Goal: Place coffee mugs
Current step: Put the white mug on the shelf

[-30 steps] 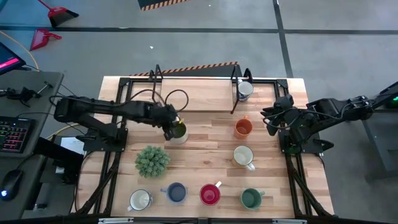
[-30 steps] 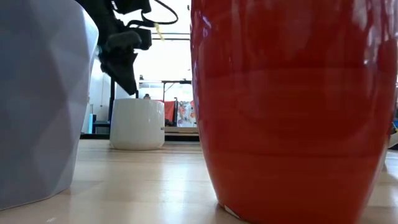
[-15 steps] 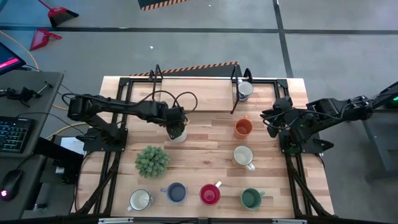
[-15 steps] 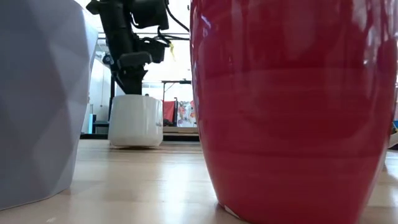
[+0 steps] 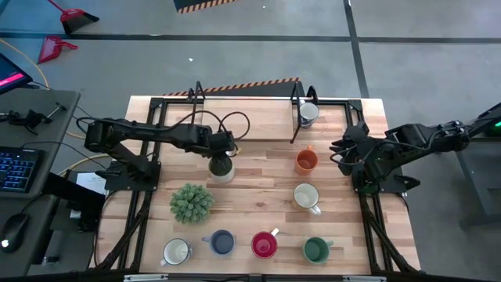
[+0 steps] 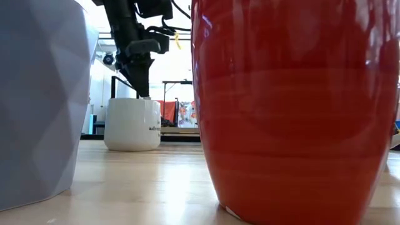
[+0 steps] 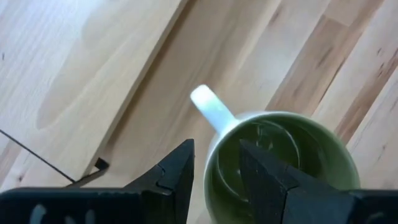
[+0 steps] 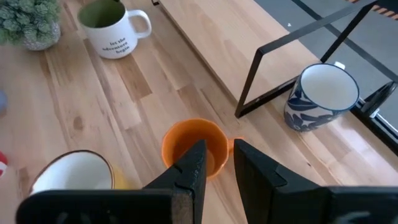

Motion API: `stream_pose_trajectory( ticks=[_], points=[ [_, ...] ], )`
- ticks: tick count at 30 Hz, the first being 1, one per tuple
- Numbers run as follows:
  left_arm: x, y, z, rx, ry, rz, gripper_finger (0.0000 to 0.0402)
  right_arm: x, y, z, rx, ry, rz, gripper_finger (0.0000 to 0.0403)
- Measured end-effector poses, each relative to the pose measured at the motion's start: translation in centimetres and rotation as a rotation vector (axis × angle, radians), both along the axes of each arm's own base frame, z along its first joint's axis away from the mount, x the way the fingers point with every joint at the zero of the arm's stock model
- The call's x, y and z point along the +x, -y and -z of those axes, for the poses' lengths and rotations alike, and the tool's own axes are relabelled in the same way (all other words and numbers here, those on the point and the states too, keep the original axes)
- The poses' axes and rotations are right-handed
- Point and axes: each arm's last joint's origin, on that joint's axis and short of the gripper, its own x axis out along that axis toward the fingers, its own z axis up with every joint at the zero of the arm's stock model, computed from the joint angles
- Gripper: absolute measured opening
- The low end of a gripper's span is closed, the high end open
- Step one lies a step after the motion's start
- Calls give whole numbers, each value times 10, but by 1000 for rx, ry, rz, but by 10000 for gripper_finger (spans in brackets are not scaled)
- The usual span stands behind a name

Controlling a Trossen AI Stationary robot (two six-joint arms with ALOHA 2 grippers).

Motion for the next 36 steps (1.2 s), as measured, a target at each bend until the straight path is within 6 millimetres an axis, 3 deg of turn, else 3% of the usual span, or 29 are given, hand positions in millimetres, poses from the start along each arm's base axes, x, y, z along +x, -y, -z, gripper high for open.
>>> stream_pose_trajectory(
  ticks=[10, 23, 36],
  points=[
    [-9, 1, 3, -73, -94, 28, 117, 0, 0, 0, 9, -2, -7, 69],
    [-9, -13, 9, -99, -126, -16, 152, 0, -1, 0, 28, 6, 4, 69],
    [7, -14, 52, -162, -285, 10, 152, 0, -1, 0, 28, 3, -1, 69]
  ],
)
